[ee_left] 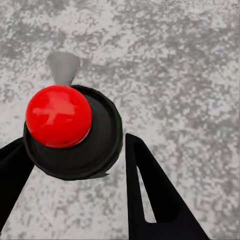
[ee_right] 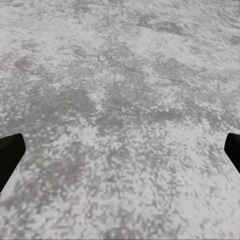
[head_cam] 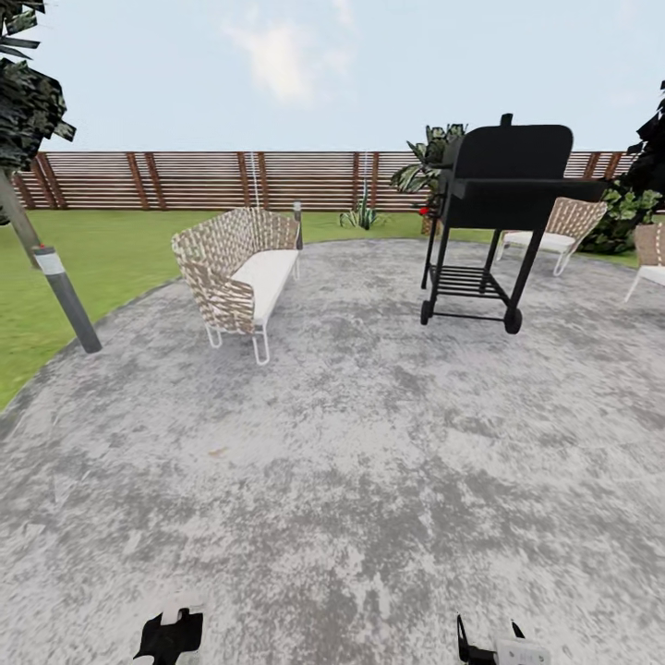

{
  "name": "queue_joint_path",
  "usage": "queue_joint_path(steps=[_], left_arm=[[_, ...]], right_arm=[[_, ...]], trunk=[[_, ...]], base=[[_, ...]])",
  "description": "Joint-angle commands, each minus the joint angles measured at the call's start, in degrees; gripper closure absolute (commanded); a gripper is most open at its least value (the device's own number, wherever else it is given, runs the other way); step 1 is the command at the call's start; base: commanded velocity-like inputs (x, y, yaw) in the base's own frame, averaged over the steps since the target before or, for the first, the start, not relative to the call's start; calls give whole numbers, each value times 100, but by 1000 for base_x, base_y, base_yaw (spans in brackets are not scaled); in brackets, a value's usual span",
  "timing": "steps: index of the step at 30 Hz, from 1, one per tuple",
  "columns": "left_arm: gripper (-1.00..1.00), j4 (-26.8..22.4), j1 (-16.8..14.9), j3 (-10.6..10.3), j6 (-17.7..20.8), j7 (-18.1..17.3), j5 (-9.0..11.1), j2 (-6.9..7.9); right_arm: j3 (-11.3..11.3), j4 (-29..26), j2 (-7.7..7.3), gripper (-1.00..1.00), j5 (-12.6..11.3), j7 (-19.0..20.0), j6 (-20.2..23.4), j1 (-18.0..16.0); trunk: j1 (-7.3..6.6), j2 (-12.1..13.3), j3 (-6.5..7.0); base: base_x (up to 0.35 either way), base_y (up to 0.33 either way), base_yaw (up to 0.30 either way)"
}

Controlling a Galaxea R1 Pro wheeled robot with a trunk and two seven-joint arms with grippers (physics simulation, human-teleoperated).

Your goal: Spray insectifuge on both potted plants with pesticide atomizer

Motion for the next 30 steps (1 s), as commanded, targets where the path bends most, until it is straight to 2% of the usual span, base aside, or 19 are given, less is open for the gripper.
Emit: queue_joint_path(steps=[1, 21, 30], left_arm=[[100, 8, -4, 26, -24, 18, -62, -2], [100, 13, -4, 26, -22, 18, -65, 7], [100, 13, -4, 26, -24, 18, -65, 7]], right_arm=[[5, 4, 0, -100, 19, -25, -11, -3], [5, 4, 0, -100, 27, -25, -11, -3], [5, 4, 0, -100, 27, -25, -11, -3]], trunk=[[2, -2, -5], [2, -2, -3], [2, -2, 68]], base=[[339, 0, 0], [339, 0, 0], [339, 0, 0]])
